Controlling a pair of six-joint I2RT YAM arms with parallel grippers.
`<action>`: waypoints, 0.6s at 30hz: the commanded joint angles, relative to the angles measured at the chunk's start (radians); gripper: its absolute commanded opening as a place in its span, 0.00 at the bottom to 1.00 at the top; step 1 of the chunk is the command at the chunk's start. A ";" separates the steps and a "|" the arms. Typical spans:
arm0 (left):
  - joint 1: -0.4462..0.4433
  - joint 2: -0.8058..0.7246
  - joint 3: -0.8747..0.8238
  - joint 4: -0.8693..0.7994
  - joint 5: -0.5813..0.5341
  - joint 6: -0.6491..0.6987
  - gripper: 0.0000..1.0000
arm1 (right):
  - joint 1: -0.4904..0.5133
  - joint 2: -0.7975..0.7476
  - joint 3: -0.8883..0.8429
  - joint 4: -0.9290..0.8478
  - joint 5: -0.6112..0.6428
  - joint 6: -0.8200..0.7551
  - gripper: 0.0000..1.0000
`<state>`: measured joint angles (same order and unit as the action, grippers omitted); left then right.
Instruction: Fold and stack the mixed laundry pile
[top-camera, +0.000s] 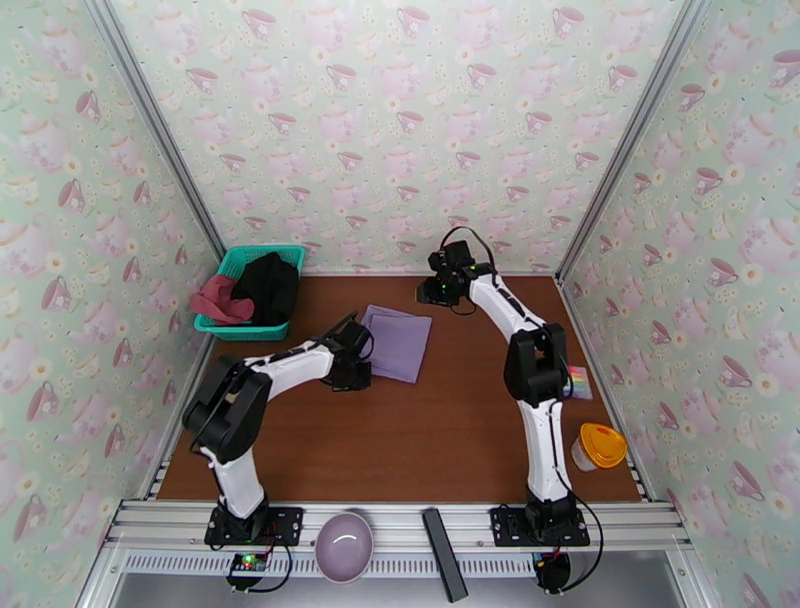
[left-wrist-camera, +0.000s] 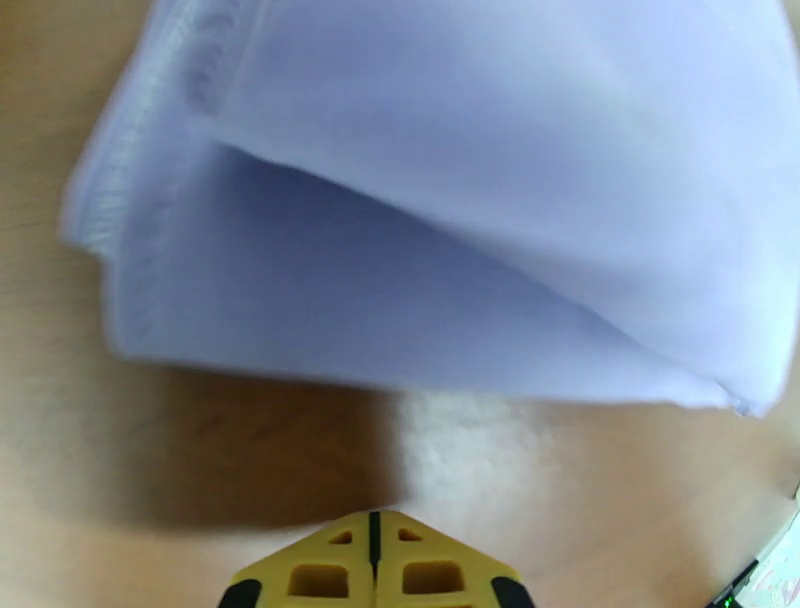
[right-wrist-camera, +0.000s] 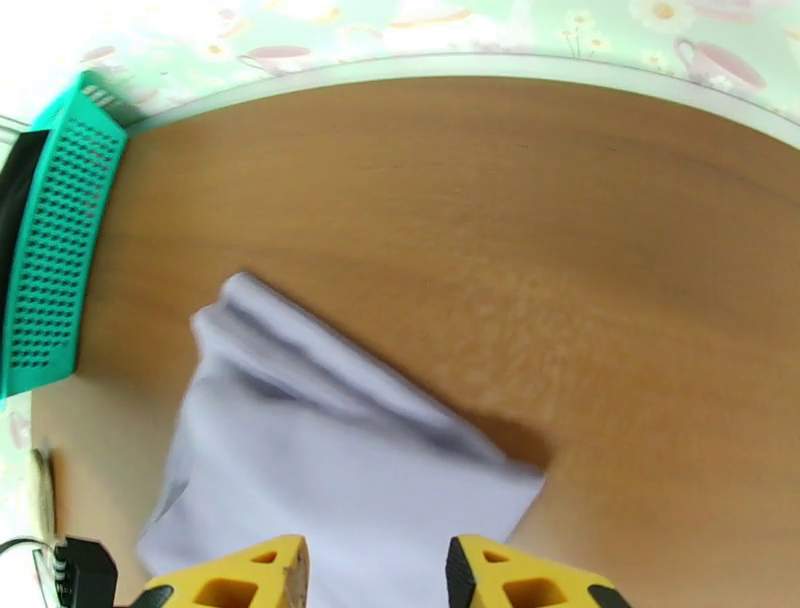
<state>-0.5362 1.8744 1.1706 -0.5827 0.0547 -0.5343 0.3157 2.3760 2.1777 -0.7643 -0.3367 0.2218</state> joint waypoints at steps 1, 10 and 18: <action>0.005 0.071 0.064 0.042 -0.064 -0.024 0.00 | 0.002 0.101 0.074 0.005 -0.039 -0.028 0.42; 0.076 0.260 0.322 -0.034 -0.140 0.032 0.00 | 0.001 0.087 -0.112 0.133 -0.032 0.072 0.40; 0.145 0.417 0.596 -0.087 -0.147 0.119 0.00 | 0.006 -0.225 -0.673 0.403 0.099 0.296 0.41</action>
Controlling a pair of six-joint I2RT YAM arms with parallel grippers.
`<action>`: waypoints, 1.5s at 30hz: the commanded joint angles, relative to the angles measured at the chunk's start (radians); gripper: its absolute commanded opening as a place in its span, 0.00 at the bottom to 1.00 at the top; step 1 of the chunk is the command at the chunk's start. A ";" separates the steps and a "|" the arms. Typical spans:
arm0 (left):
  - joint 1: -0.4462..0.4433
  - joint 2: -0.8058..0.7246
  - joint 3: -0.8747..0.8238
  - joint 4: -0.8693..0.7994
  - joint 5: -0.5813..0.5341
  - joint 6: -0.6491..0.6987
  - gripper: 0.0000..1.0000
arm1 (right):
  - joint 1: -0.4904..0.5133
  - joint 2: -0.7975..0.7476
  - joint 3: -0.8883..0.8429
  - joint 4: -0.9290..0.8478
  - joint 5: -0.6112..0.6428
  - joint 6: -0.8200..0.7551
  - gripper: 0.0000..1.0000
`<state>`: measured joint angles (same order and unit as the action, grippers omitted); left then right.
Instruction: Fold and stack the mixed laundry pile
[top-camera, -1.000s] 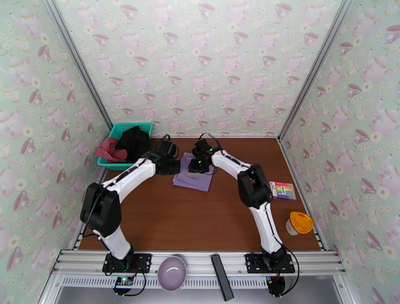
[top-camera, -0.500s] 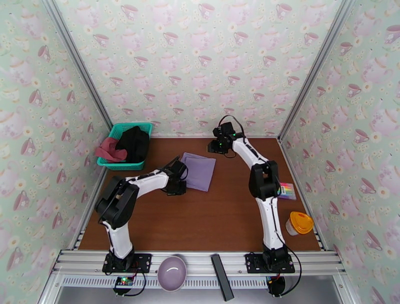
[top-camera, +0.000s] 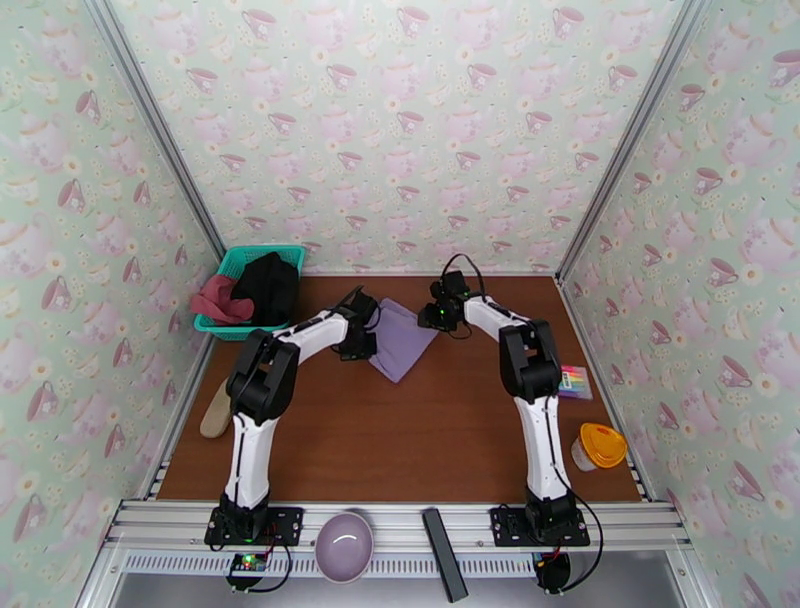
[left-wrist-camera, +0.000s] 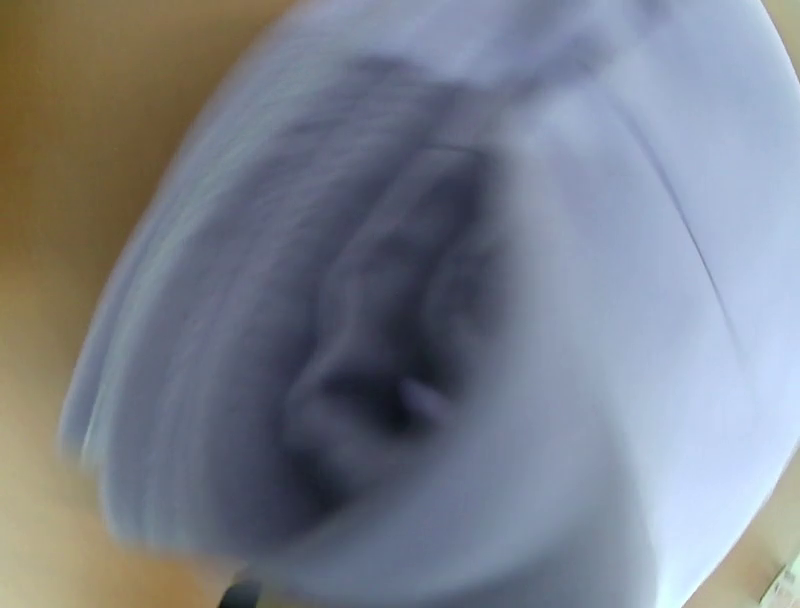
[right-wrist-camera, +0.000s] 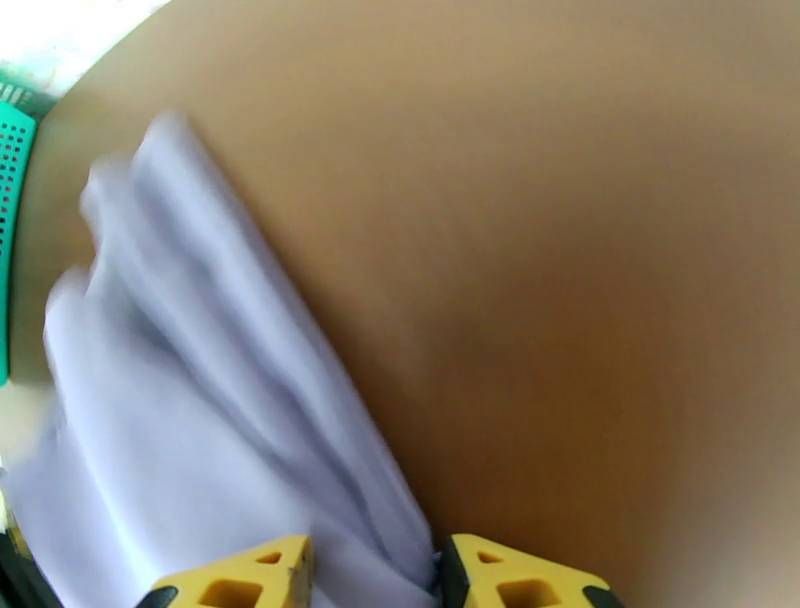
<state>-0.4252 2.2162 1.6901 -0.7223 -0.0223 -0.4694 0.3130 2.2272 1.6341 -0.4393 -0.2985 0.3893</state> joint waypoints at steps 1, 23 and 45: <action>0.037 0.095 0.114 0.045 -0.066 0.064 0.00 | 0.013 -0.106 -0.185 0.110 0.067 0.155 0.41; 0.064 -0.552 -0.169 0.065 -0.136 0.055 0.07 | 0.320 -0.260 -0.156 -0.335 0.480 0.034 0.75; 0.071 -0.888 -0.477 -0.044 -0.204 0.000 0.11 | 0.352 0.151 0.265 -0.449 0.533 0.052 0.76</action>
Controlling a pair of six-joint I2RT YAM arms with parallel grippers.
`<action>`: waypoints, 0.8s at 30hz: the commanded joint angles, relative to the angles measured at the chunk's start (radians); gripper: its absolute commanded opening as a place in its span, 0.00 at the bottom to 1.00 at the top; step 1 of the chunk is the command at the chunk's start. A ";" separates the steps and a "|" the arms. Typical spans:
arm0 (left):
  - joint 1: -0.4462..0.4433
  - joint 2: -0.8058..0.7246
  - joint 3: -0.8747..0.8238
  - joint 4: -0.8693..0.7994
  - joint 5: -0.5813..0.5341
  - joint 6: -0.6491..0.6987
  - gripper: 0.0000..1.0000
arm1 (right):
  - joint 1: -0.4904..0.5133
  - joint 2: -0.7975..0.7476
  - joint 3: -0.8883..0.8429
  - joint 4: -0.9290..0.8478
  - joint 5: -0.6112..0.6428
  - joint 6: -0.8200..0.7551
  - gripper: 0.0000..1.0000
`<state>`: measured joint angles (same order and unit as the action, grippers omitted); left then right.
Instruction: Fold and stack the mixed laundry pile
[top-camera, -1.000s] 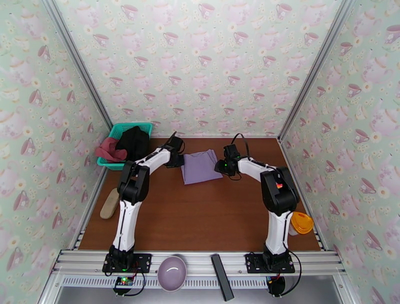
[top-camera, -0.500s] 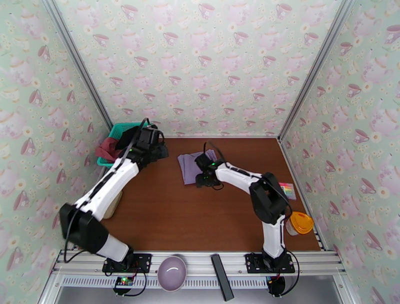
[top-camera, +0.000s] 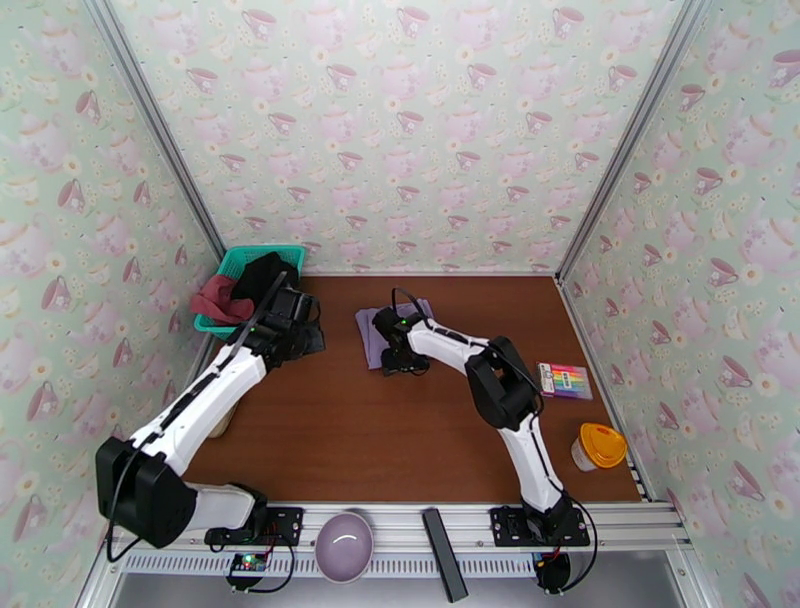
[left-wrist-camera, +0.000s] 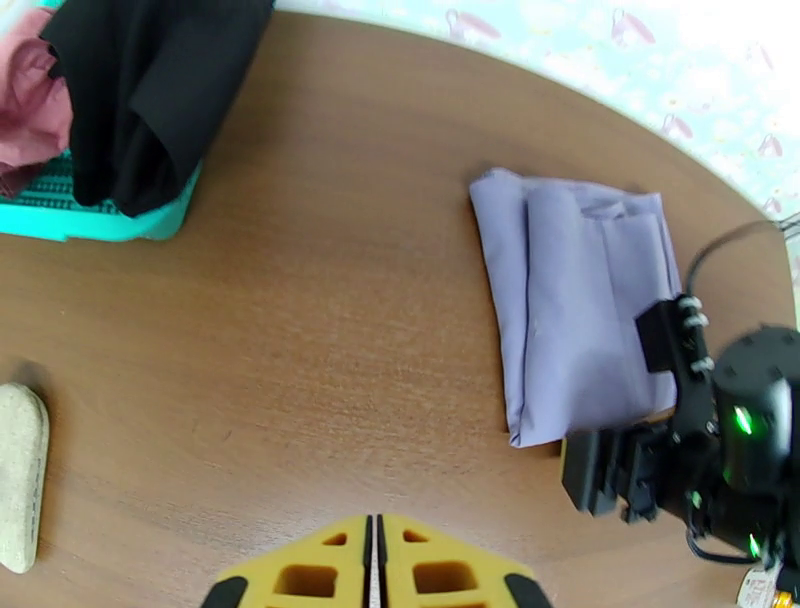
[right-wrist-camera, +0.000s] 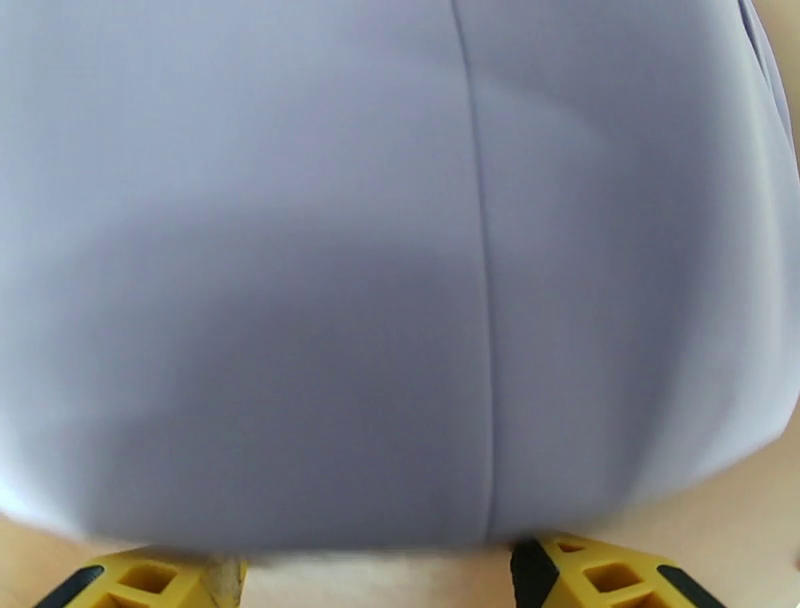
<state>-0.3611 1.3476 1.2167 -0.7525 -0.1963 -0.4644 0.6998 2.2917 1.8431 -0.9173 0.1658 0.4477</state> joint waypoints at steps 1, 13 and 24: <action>0.006 -0.019 -0.003 -0.015 -0.032 -0.005 0.11 | -0.041 0.099 0.080 0.031 0.071 -0.008 0.76; 0.009 -0.010 -0.009 -0.016 -0.029 -0.006 0.10 | -0.131 0.313 0.470 0.012 0.067 -0.044 0.75; 0.018 -0.020 0.007 -0.041 -0.059 -0.005 0.11 | -0.173 0.420 0.655 0.068 -0.046 -0.026 0.77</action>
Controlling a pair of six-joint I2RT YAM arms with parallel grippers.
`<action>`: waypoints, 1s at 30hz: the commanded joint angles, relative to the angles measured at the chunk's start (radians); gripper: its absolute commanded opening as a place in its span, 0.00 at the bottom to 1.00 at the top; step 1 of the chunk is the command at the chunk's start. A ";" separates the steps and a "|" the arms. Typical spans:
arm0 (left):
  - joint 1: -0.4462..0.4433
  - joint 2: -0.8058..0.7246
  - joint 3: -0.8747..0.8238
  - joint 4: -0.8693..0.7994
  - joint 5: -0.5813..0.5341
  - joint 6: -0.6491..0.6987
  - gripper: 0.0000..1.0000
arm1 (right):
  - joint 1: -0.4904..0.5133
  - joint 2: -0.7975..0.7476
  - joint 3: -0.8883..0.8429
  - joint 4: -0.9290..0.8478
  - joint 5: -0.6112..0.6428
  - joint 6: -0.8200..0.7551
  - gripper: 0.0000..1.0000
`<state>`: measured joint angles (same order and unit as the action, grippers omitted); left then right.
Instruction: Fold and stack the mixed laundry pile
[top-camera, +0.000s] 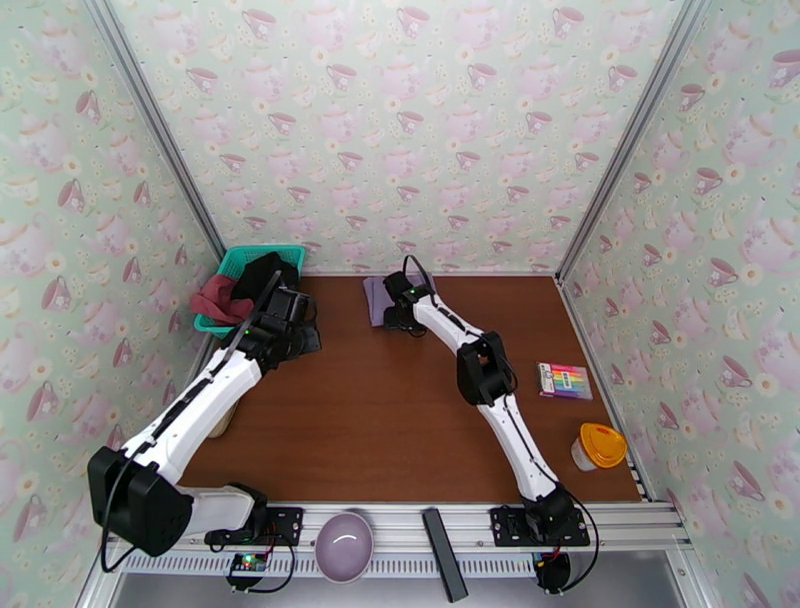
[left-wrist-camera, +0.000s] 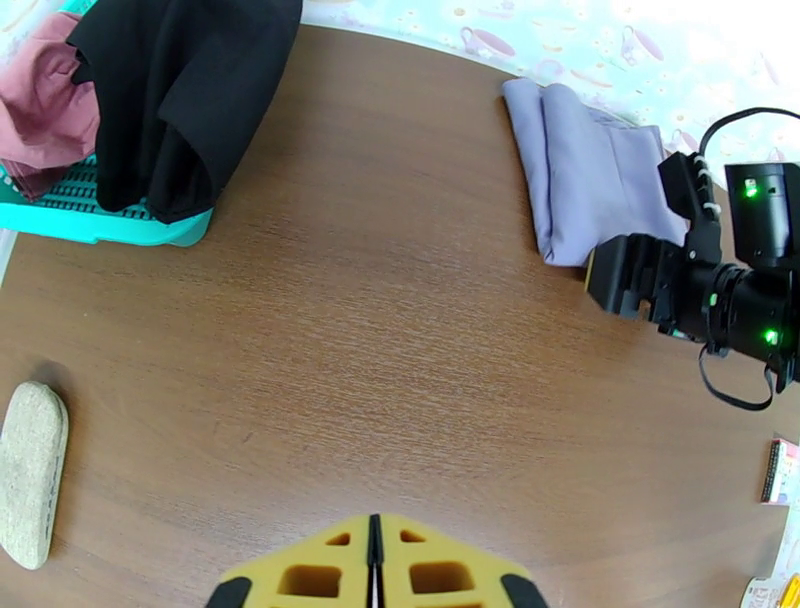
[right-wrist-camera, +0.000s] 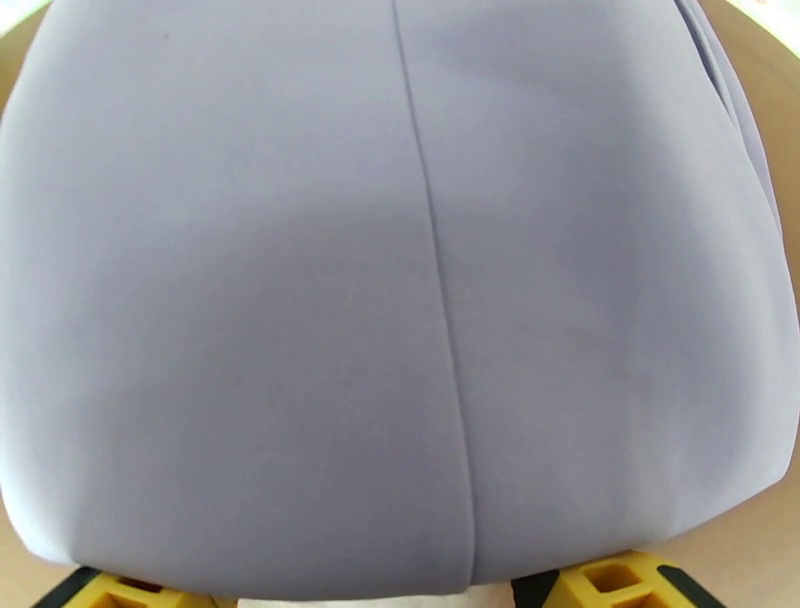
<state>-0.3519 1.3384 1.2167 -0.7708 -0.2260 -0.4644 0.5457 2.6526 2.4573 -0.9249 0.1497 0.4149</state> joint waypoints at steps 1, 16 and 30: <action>0.011 -0.013 0.009 -0.027 -0.031 -0.005 0.11 | -0.019 0.068 0.053 0.081 -0.043 0.011 0.77; 0.060 0.017 0.050 -0.047 -0.061 -0.004 0.24 | -0.020 0.028 0.028 0.200 -0.182 0.026 0.76; 0.404 0.517 0.544 -0.047 0.101 -0.025 0.70 | 0.042 -0.702 -0.835 0.484 -0.253 -0.071 0.79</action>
<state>0.0105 1.7649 1.6882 -0.8154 -0.1974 -0.4759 0.5758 2.0521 1.7317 -0.4965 -0.0757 0.3759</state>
